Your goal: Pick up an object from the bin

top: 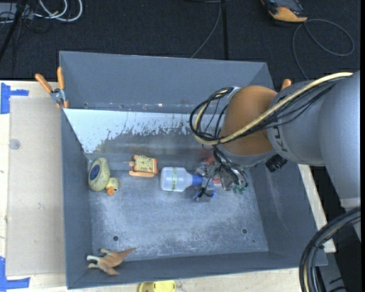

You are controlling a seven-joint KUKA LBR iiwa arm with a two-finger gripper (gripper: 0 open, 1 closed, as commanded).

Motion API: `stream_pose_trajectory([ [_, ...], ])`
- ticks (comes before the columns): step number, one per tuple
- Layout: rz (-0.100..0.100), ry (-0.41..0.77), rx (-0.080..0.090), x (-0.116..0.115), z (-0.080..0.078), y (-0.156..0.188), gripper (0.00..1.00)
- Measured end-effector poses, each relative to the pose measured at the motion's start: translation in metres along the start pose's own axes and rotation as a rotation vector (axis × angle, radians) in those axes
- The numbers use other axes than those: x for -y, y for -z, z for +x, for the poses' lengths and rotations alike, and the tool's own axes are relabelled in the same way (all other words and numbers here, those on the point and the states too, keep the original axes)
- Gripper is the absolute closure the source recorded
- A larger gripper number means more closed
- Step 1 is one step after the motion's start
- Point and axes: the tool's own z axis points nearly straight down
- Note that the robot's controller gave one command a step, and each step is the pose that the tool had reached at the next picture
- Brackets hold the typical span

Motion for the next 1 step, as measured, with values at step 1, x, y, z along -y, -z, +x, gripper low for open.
stream_pose_trajectory([
  [1,0.0,-0.053,0.002,-0.0016,-0.0023,0.1363,1.0],
])
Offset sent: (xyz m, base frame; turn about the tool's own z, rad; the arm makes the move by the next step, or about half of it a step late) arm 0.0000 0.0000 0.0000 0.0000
